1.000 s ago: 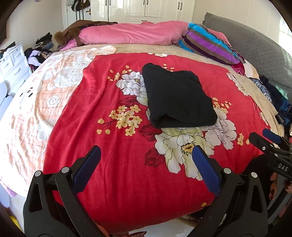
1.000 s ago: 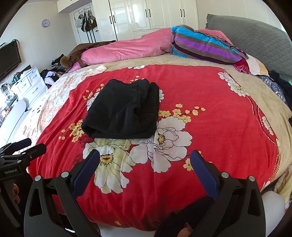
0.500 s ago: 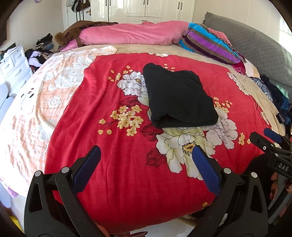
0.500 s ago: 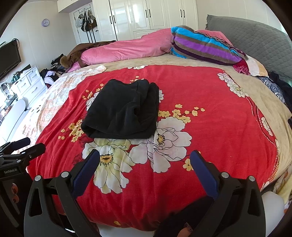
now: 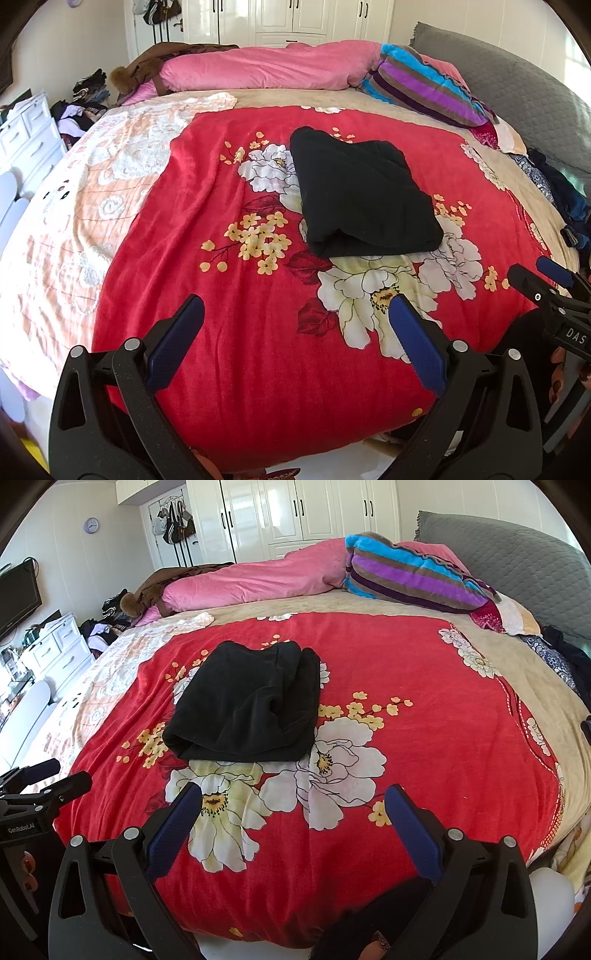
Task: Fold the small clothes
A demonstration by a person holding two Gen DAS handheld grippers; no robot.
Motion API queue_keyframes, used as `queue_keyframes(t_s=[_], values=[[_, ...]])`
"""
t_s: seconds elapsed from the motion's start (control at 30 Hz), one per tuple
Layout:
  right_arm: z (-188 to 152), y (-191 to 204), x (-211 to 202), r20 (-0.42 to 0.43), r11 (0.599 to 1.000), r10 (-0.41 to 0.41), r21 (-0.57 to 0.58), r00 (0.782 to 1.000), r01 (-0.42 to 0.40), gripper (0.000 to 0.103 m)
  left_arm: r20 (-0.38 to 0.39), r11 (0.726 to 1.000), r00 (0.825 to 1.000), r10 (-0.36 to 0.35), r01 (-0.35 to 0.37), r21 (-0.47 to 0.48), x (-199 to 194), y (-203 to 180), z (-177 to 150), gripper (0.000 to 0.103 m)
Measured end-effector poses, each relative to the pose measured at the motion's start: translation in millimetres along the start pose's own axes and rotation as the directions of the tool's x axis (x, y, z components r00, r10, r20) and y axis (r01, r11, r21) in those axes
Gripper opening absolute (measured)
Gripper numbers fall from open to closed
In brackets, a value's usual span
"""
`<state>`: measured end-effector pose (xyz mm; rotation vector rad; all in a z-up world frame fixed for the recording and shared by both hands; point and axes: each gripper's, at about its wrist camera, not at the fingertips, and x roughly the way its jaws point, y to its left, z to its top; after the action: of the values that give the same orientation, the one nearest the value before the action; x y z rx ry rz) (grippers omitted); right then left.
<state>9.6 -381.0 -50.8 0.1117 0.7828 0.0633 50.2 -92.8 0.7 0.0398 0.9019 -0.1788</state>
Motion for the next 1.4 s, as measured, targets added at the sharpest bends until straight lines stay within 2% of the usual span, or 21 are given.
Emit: queue_keyframes(t_s=[1.1, 1.4], values=[[0.2, -9.8, -1.0, -0.005, 1.000, -0.023, -0.011, 1.000, 0.023, 0.099, -0.026, 1.000, 1.000, 0.011, -0.010, 0.010, 3.4, 3.9, 0.4, 0.094], [1.0, -16.4, -10.0, 0.006, 0.999, -0.046, 0.024, 0.999, 0.046, 0.099, -0.059, 0.997, 0.995, 0.076, -0.076, 0.009, 10.2, 16.0, 1.9, 0.094]])
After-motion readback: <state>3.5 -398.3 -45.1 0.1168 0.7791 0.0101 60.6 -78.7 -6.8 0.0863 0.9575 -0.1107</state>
